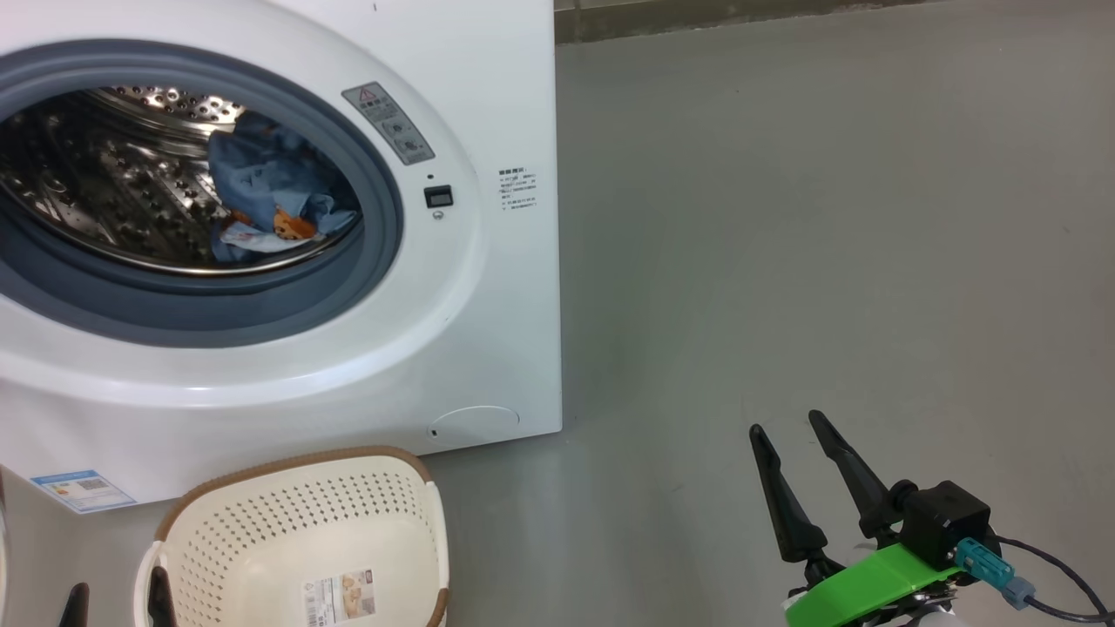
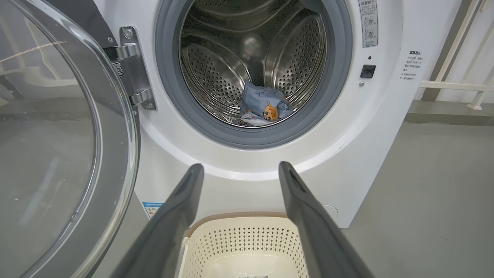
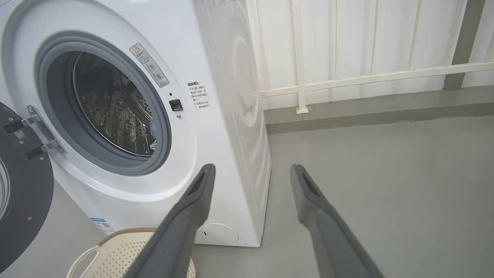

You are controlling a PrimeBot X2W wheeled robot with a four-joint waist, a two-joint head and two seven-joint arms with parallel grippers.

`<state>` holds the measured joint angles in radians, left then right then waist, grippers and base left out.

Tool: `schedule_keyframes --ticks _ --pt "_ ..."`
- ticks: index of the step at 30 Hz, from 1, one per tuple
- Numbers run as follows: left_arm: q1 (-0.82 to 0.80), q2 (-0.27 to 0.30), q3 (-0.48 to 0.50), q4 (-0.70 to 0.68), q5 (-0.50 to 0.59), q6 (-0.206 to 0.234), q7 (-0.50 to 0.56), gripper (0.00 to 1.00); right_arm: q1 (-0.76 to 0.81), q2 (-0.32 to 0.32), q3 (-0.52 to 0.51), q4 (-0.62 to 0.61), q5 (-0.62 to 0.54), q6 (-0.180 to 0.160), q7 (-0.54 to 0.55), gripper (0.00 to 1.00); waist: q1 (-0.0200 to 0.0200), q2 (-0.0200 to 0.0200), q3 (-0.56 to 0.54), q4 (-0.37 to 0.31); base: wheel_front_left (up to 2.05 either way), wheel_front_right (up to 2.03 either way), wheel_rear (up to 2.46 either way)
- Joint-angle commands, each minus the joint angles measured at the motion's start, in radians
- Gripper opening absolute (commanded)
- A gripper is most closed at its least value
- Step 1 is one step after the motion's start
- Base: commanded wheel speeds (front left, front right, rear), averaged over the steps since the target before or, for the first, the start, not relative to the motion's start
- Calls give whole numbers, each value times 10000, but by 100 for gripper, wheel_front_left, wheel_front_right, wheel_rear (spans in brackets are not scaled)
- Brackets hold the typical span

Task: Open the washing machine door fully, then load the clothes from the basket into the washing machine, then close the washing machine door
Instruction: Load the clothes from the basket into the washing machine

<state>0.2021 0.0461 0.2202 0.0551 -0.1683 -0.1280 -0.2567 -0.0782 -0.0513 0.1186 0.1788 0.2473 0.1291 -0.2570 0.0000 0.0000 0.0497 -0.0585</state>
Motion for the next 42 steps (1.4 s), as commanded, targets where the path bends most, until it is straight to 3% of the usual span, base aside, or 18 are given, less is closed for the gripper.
schedule_keyframes --ticks 1,42 --pt "-133 66 319 -302 88 -9 -51 100 -27 11 220 -242 -113 16 -48 100 0 0 3 10 0 0 0" --pt "-255 42 248 -334 -60 0 -51 100 -127 11 130 -201 -101 16 -48 100 0 0 280 109 0 0 0"
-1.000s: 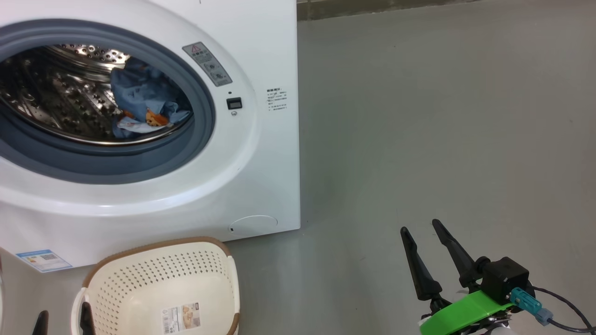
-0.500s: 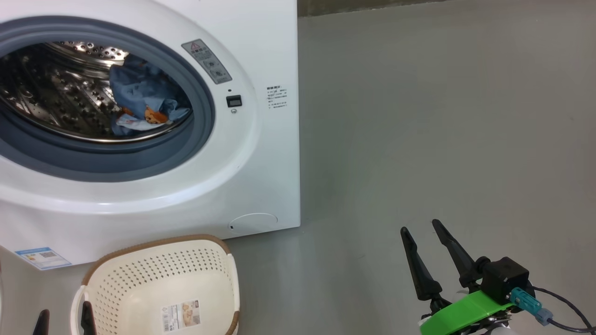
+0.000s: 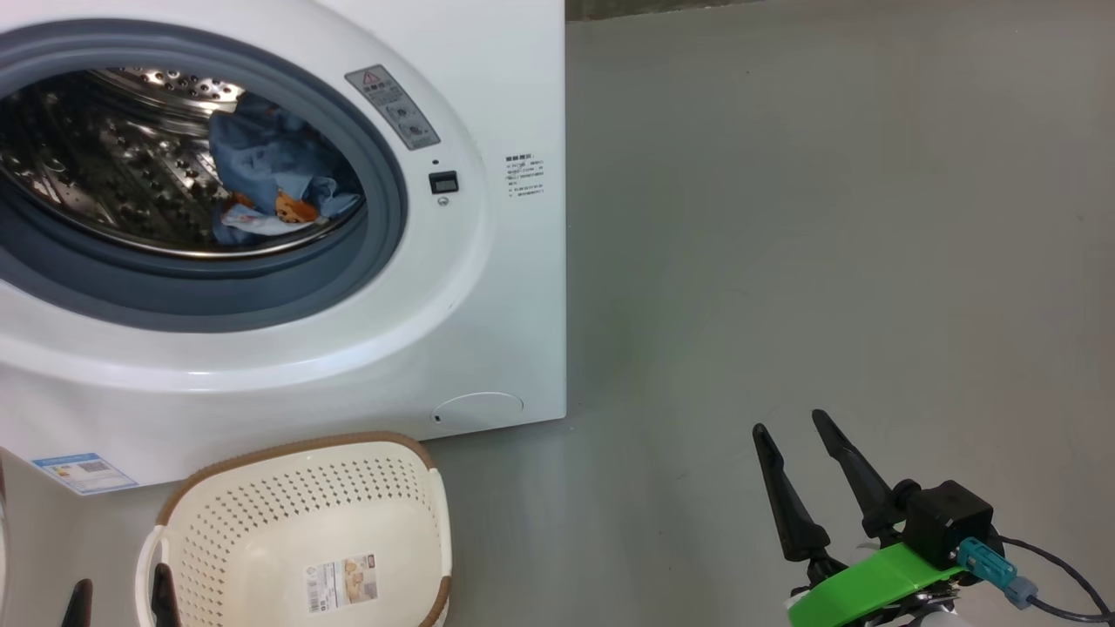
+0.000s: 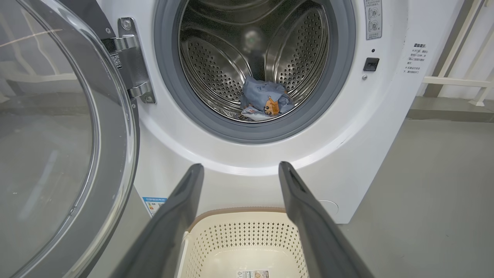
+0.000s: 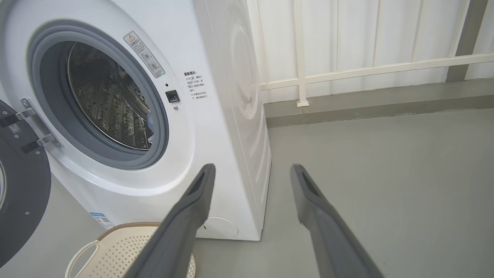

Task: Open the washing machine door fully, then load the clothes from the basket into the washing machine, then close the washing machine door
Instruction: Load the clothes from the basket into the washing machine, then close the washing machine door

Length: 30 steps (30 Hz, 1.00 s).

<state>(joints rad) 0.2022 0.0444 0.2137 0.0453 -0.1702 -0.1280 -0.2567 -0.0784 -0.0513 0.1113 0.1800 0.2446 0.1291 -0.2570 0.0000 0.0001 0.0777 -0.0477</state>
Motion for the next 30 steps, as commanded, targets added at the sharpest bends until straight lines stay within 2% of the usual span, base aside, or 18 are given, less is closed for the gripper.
schedule_keyframes --ticks 1,15,30 --pt "-260 59 315 -231 -45 -1 -51 100 -128 11 205 -210 -71 16 -48 100 0 -1 2 5 0 0 0" --pt "-295 59 401 -168 -75 47 -51 100 -105 11 196 -240 -55 16 -48 100 0 -1 -33 9 -13 13 0" --pt "-416 59 420 -155 -135 89 -51 100 -153 11 152 -198 -48 16 -48 100 0 -1 6 -10 -153 152 0"
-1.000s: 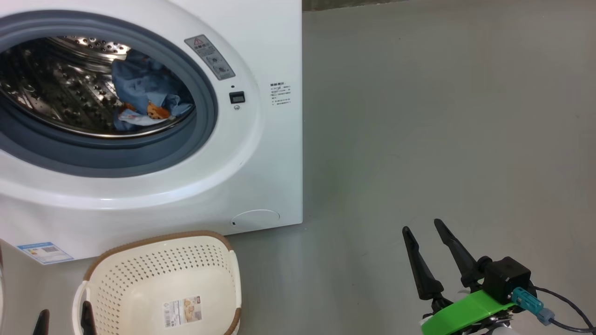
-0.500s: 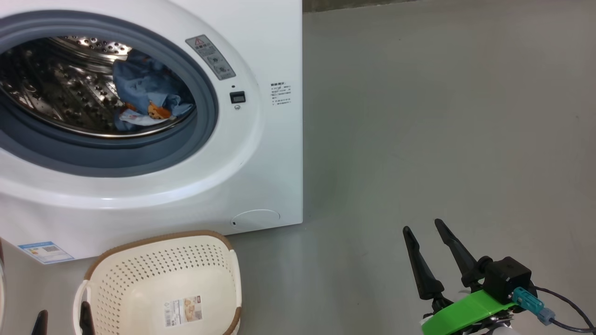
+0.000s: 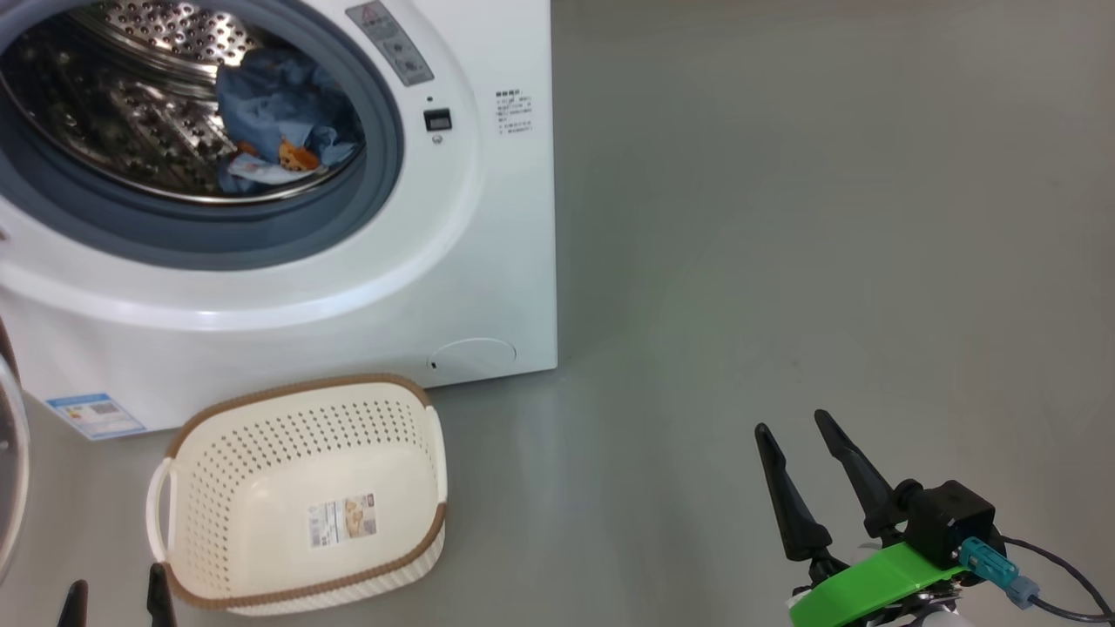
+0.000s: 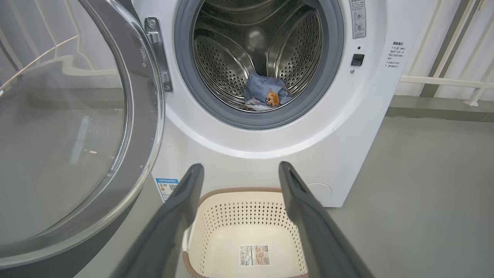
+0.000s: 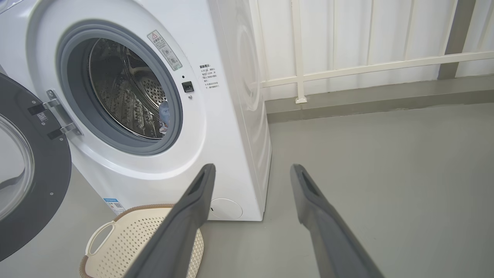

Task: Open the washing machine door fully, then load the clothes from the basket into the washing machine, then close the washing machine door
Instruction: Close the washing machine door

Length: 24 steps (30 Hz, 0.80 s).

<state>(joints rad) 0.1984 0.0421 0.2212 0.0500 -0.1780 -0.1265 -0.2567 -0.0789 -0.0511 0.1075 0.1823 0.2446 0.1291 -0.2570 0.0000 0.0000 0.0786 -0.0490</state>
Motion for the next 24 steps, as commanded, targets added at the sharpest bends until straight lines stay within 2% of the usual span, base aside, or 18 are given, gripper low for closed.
schedule_keyframes --ticks 1,9,24 --pt "-381 82 338 -194 -54 74 -51 100 -147 9 186 -221 -47 16 -48 100 0 0 -5 6 -122 122 0" --pt "-396 82 292 -168 -85 130 -51 100 -142 9 163 -218 -45 16 -48 100 0 0 -6 65 -65 65 0" --pt "-425 81 558 -288 -189 263 -51 100 -70 9 146 -298 -104 16 -48 100 0 0 -85 443 -1 1 0"
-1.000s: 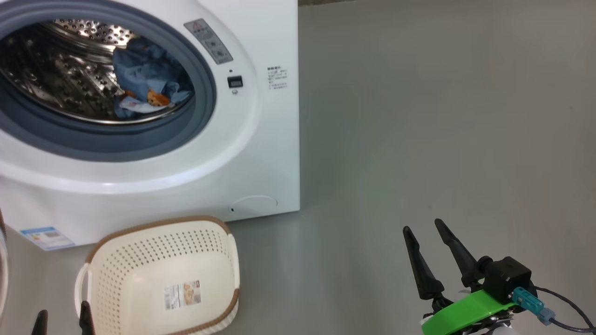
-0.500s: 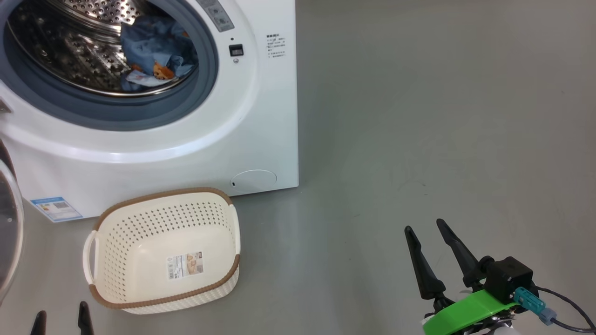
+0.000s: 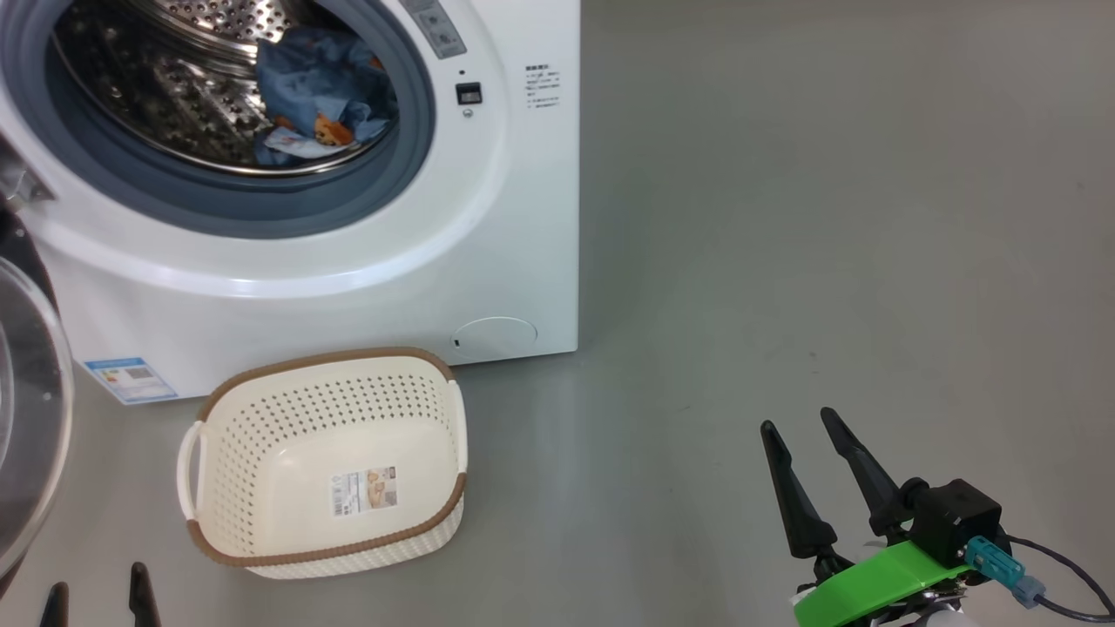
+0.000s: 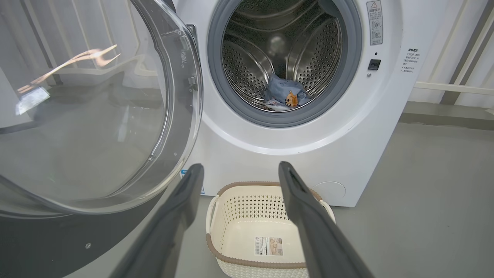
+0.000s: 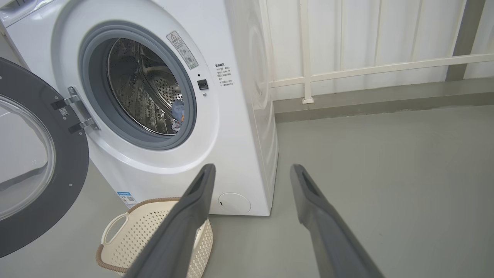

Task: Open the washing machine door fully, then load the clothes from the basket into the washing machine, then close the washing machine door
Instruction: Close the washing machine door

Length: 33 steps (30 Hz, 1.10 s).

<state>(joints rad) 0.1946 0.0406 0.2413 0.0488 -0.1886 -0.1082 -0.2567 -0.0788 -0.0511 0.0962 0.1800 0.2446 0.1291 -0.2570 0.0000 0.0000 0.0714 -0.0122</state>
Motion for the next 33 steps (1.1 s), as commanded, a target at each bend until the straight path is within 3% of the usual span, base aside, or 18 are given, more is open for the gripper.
schedule_keyframes --ticks 1,33 --pt "-388 97 351 -276 -73 73 -51 100 -67 9 265 -278 -110 16 -48 100 0 0 -29 124 0 0 0" --pt "-201 97 340 43 -631 571 -51 100 -288 9 762 -186 -470 16 -48 100 0 0 -438 2547 0 0 0"
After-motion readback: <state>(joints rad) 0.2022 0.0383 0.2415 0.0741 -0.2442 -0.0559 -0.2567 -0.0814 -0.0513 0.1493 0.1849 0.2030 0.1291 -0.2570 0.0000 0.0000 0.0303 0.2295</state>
